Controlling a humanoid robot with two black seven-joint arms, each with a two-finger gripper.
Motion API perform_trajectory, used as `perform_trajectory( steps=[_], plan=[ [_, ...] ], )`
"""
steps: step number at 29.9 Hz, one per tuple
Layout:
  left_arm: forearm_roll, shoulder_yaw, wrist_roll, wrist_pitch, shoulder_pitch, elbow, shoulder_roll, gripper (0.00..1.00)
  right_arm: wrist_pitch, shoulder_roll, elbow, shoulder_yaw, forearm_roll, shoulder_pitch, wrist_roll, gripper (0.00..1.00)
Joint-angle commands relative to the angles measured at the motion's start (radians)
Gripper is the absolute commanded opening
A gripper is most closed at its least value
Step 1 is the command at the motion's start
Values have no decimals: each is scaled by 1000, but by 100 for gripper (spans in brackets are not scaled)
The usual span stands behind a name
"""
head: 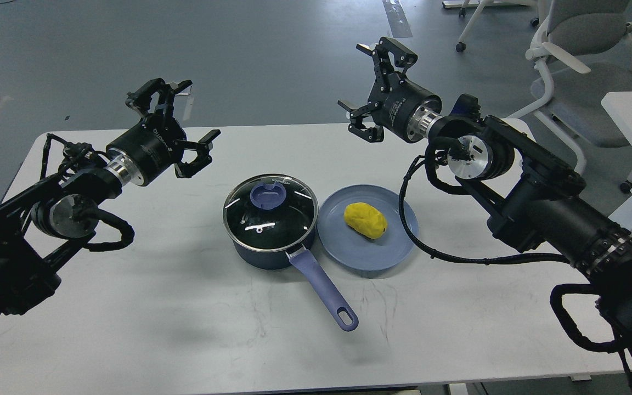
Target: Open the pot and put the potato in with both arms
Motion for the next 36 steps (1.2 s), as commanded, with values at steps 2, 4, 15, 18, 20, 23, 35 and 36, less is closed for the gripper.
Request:
perform_trajectory(
  steps=[2, 4, 15, 18, 20, 23, 35, 36],
  plan=[
    [5, 0, -2, -3, 2, 0, 4, 98, -8, 7, -19, -12, -1, 21, 0, 100],
    [6, 0, -3, -3, 6, 8, 4, 98, -8, 14, -23, -12, -1, 22, 0, 100],
    [-1, -14, -5, -25, 11, 5, -3, 98, 1, 16, -25, -14, -4, 18, 4, 100],
    [-1, -14, -5, -45, 11, 5, 0, 98, 1, 16, -23, -14, -4, 15, 4, 100],
    [-1, -14, -5, -47, 11, 5, 3, 98, 1, 16, -23, -12, -4, 13, 4, 100],
    [-1, -14, -5, -47, 14, 6, 4, 98, 3, 14, -22, -12, -2, 10, 4, 100],
    [-3, -14, -3, -45, 22, 9, -19, 98, 5, -15, 4, -12, -2, 9, 15, 100],
    [-3, -14, -3, -45, 22, 9, -22, 98, 5, -19, 17, -12, -2, -1, 15, 100]
  ],
)
